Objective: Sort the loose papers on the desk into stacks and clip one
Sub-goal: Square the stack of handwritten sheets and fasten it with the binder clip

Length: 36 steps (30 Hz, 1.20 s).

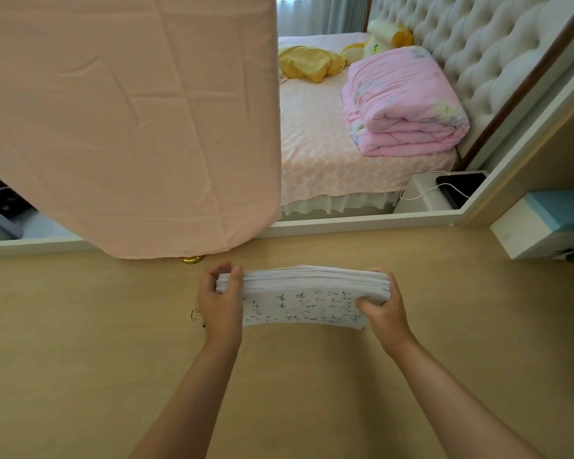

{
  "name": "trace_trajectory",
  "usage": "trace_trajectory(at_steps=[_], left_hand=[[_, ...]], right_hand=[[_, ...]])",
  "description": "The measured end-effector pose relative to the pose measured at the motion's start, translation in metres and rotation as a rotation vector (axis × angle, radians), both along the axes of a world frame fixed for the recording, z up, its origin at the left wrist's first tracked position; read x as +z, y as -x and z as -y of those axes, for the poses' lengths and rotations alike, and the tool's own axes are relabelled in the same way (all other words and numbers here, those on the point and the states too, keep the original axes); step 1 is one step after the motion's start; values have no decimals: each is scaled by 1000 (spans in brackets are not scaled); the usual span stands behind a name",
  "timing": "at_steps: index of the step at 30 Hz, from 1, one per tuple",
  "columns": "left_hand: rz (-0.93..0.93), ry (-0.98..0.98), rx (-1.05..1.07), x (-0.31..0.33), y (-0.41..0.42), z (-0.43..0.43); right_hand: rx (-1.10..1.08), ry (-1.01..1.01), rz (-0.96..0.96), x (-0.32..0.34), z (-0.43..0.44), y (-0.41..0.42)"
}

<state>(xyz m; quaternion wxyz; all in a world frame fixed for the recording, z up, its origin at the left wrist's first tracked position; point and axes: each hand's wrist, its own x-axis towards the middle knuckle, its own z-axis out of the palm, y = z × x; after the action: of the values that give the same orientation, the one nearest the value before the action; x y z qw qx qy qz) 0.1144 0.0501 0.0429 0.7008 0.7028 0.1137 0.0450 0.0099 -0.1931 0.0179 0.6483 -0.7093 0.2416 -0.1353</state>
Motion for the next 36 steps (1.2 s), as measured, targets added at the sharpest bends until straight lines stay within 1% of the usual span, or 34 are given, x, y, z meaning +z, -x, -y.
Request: trace_trajectory(at_steps=[2, 4, 6, 8, 14, 17, 21, 23, 25, 27, 29, 31, 33, 36], left_hand=[[-14, 18, -5, -3, -4, 0], [31, 15, -13, -4, -5, 2], [62, 22, 27, -4, -5, 3], [51, 26, 54, -4, -5, 3], [58, 69, -2, -8, -6, 0], [49, -1, -21, -11, -8, 0], [1, 141, -3, -8, -13, -3], [11, 101, -6, -4, -11, 0], [-7, 83, 47, -2, -10, 5], [-36, 138, 79, 1, -11, 4], [-59, 184, 67, 1, -13, 1], [-56, 111, 37, 1, -13, 2], [-57, 60, 51, 1, -14, 3], [-81, 81, 113, 2, -17, 5]], right_hand=[[42, 15, 2, -3, 3, 1], [47, 2, 6, -8, 4, 0], [31, -30, 1, -10, 5, -2], [33, -38, -7, -11, 6, -3], [42, -33, -18, -17, 4, -2], [40, -31, -10, -15, 5, -4], [47, -20, -16, -14, 5, -5], [33, -18, -19, -14, 3, -5], [19, -2, -7, -12, 2, -5], [1, 19, 0, -11, 3, -7], [-6, 13, 12, -10, 4, -8], [2, 1, 9, -11, 3, -10], [-1, 16, -2, -11, 1, -11], [-26, 66, -3, -7, 0, -13]])
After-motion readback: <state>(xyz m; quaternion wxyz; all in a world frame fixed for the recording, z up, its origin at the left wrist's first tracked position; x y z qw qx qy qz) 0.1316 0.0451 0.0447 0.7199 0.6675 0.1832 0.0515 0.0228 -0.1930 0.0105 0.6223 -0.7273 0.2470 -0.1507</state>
